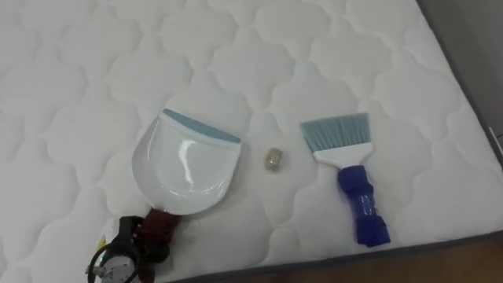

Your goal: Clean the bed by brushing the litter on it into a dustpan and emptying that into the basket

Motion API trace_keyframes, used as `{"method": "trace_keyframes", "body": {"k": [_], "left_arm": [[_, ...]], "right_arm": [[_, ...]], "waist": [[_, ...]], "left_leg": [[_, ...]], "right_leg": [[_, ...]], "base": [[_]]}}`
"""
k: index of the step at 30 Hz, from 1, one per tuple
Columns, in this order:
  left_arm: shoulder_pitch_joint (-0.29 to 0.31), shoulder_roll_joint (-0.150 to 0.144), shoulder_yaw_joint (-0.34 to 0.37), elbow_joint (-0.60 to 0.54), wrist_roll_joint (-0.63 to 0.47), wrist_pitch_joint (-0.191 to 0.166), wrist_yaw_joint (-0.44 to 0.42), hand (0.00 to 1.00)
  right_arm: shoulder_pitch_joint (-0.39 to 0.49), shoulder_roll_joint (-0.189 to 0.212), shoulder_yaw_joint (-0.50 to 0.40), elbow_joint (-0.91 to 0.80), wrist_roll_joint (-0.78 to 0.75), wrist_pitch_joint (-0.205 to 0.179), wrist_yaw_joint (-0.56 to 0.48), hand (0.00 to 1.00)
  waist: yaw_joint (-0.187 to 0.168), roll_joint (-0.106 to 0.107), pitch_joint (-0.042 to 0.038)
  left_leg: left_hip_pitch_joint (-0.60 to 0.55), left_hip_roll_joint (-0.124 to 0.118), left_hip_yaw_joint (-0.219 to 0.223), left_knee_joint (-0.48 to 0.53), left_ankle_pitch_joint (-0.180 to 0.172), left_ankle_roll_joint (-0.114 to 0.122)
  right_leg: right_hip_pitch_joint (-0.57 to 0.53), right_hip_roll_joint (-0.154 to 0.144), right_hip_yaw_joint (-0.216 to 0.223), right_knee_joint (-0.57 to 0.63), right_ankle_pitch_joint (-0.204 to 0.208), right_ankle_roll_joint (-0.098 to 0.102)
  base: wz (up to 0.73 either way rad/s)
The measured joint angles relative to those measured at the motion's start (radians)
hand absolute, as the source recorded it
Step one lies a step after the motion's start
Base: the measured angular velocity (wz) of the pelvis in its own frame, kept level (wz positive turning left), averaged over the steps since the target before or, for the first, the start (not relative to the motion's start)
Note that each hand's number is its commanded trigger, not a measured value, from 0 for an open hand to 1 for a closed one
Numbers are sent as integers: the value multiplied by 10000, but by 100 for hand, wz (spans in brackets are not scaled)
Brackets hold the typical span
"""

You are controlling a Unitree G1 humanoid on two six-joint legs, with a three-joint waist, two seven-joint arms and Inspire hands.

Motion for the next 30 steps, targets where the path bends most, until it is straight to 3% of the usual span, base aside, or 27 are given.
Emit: {"method": "trace_keyframes", "body": {"k": [7, 10, 14, 19, 20, 21, 22, 23, 24, 26, 28, 30], "left_arm": [[6, 36, 20, -1, 22, 24, -8, 100], [71, 48, 33, -24, 31, 5, 15, 100], [280, 251, 28, -111, 541, -43, 116, 100], [647, 455, 36, -559, 1410, -51, 406, 100], [783, 506, 43, -621, 1566, -52, 500, 100], [953, 607, 82, -706, 1701, -28, 581, 100], [1064, 744, 231, -767, 1803, -32, 672, 100], [1154, 930, 566, -750, 1942, 37, 745, 100], [1251, 869, 568, -760, 2038, 64, 748, 100], [1127, 912, 210, -1041, 2007, 67, 753, 100], [1172, 1029, -76, -1559, 1965, 48, 766, 100], [1226, 1039, -237, -1749, 1972, 132, 737, 100]], "right_arm": [[69, 29, -282, -36, 1028, 16, -423, 0], [91, 25, -1178, -222, 1720, 2, -863, 0], [128, -2, -2229, -1008, 2552, -130, -1828, 0], [153, -10, -2885, -2090, 2706, -477, -3134, 0], [223, -12, -3048, -2439, 2666, -539, -3407, 0], [304, 21, -3214, -2877, 2680, -636, -3684, 0], [216, 63, -3216, -3121, 2671, -674, -3801, 0], [13, 74, -3200, -3726, 2632, -763, -4155, 0], [123, -188, -3208, -3969, 2530, -945, -4650, 0], [159, -375, -3216, -3944, 2511, -1023, -5327, 0], [145, -411, -3243, -4249, 2496, -1131, -5678, 0], [90, -416, -3273, -4786, 2288, -1289, -6061, 0]], "waist": [[8, -37, 13], [9, -69, -12], [-53, -120, -46], [-161, -144, -77], [-162, -107, -84], [-145, 66, -52], [-146, 53, -52], [-212, -167, -145], [-370, -25, -187], [-380, 72, -159], [-350, 80, -154], [-411, 31, -149]], "left_leg": [[22, -1, 15, -2, 0, 0], [68, -1, 49, -3, 0, 0], [256, 8, 53, 28, 0, 0], [391, 16, 13, 258, 0, 0], [548, 137, -171, 228, 34, 46], [786, 290, -866, 88, 54, 85], [758, 339, -930, 142, 42, 88], [464, 237, -638, 565, -114, 33], [428, 225, -502, 891, -609, -209], [516, 253, -199, 605, -496, -296], [537, 272, 153, 105, -382, -46], [437, 75, 342, 113, -319, 96]], "right_leg": [[31, 11, 65, 5, 0, 0], [38, 8, 103, 52, 0, 0], [92, 15, 599, 269, 0, 0], [-45, -35, 561, 952, 0, 0], [-392, -26, 390, 1841, -9, 8], [-1152, 271, 229, 2181, -368, -6], [-1512, 473, 259, 1629, -270, -298], [-2081, 449, 157, 151, 1078, -746], [-2150, 191, -258, 397, 1997, -658], [-1979, 125, -292, 449, 1993, -657], [-1905, 142, -262, 342, 1939, -541], [-1946, 20, -251, 286, 2044, -402]], "base": [[0], [-3], [-7], [-7], [-42], [-62], [-83], [-50], [-26], [20], [14], [9]]}}
